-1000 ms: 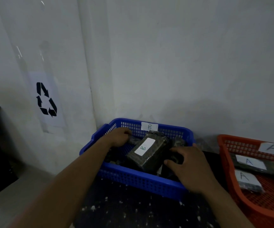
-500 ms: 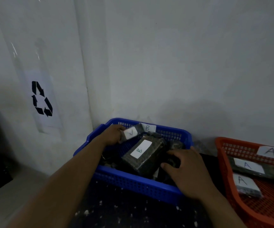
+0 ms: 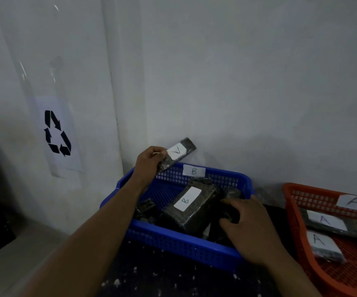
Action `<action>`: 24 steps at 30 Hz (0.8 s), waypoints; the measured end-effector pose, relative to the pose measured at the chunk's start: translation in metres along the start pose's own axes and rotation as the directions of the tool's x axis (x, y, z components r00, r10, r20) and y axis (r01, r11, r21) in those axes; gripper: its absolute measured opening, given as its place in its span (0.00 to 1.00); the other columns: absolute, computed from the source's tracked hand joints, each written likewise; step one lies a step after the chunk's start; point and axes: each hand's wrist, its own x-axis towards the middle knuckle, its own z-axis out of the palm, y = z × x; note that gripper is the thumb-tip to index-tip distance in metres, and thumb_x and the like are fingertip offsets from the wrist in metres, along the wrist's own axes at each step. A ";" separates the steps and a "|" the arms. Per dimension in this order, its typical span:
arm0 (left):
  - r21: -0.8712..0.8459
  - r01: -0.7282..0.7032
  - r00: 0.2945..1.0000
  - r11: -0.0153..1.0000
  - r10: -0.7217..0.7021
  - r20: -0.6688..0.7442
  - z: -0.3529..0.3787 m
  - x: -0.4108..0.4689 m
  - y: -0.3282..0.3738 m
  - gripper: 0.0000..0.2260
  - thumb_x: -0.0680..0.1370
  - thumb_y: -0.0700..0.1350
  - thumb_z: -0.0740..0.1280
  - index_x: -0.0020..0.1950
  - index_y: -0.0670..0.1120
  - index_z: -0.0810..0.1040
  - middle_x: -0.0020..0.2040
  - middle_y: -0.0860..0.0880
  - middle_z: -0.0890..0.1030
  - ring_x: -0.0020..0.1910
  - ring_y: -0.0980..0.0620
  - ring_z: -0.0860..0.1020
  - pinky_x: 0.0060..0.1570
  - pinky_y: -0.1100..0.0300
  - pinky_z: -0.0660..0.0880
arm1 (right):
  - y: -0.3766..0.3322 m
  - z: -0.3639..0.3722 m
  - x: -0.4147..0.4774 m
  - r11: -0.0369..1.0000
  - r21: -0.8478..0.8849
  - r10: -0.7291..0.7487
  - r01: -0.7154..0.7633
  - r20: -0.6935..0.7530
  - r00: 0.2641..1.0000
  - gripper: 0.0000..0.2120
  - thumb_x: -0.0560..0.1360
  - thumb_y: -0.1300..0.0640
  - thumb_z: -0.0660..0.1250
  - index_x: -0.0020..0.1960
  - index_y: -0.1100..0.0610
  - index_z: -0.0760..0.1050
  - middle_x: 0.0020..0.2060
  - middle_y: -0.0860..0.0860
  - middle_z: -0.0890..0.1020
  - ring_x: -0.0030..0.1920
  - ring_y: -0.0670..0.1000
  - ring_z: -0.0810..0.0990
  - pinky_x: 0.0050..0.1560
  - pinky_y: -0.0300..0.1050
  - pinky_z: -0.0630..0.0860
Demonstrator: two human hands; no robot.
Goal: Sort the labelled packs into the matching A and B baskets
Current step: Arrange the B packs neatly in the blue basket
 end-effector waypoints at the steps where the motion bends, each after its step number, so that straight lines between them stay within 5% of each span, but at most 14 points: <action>1: -0.024 -0.025 1.000 0.999 0.025 -0.001 0.002 -0.002 0.005 0.03 0.79 0.38 0.65 0.47 0.42 0.78 0.38 0.48 0.82 0.33 0.52 0.78 0.30 0.62 0.76 | -0.001 -0.001 -0.001 0.998 0.054 0.025 -0.025 0.003 1.000 0.21 0.69 0.50 0.67 0.62 0.40 0.73 0.48 0.35 0.73 0.58 0.45 0.71 0.70 0.49 0.65; 7: -0.130 -0.097 0.964 0.987 0.126 0.235 0.035 -0.039 0.052 0.10 0.73 0.30 0.69 0.48 0.43 0.74 0.38 0.49 0.79 0.34 0.50 0.79 0.33 0.57 0.79 | -0.008 -0.012 -0.007 0.923 0.385 0.095 -0.006 -0.211 0.973 0.23 0.72 0.53 0.69 0.64 0.41 0.70 0.54 0.36 0.76 0.54 0.38 0.75 0.57 0.40 0.74; 12: -0.109 -0.061 0.868 0.992 0.107 0.486 0.095 -0.101 0.073 0.22 0.66 0.34 0.77 0.56 0.46 0.76 0.47 0.45 0.84 0.43 0.46 0.84 0.35 0.53 0.82 | -0.011 -0.068 -0.008 0.690 0.720 0.115 0.074 -0.211 0.971 0.15 0.73 0.51 0.71 0.58 0.42 0.76 0.49 0.41 0.83 0.48 0.42 0.82 0.44 0.36 0.79; 15: -0.037 -0.154 0.776 0.987 0.144 0.614 0.129 -0.131 0.070 0.19 0.69 0.37 0.77 0.56 0.51 0.79 0.50 0.50 0.86 0.49 0.48 0.84 0.46 0.50 0.82 | 0.008 -0.108 -0.020 0.704 0.707 0.118 0.063 -0.204 0.972 0.10 0.73 0.61 0.71 0.50 0.47 0.80 0.42 0.50 0.85 0.43 0.52 0.85 0.40 0.46 0.81; 18: 0.115 -0.250 0.677 0.961 0.089 0.731 0.153 -0.150 0.062 0.15 0.69 0.49 0.77 0.53 0.57 0.80 0.53 0.56 0.84 0.53 0.56 0.81 0.55 0.55 0.79 | 0.045 -0.150 -0.040 0.734 0.679 0.137 -0.021 -0.118 0.984 0.11 0.72 0.65 0.71 0.48 0.50 0.82 0.40 0.53 0.86 0.40 0.53 0.85 0.36 0.43 0.80; 20: 0.251 -0.402 0.619 0.880 0.059 0.783 0.165 -0.159 0.050 0.14 0.69 0.55 0.76 0.52 0.60 0.79 0.54 0.61 0.81 0.54 0.63 0.78 0.56 0.62 0.75 | 0.074 -0.176 -0.052 0.790 0.599 0.200 -0.133 -0.046 0.979 0.11 0.71 0.65 0.72 0.46 0.50 0.83 0.40 0.52 0.86 0.40 0.52 0.85 0.35 0.41 0.79; 24: 0.406 -0.611 0.538 0.680 -0.019 0.843 0.177 -0.171 0.024 0.20 0.70 0.66 0.69 0.59 0.61 0.74 0.64 0.63 0.66 0.63 0.62 0.67 0.64 0.61 0.65 | 0.130 -0.202 -0.065 0.895 0.254 0.344 -0.366 0.127 0.930 0.11 0.70 0.64 0.74 0.46 0.48 0.83 0.44 0.46 0.84 0.35 0.42 0.82 0.30 0.32 0.74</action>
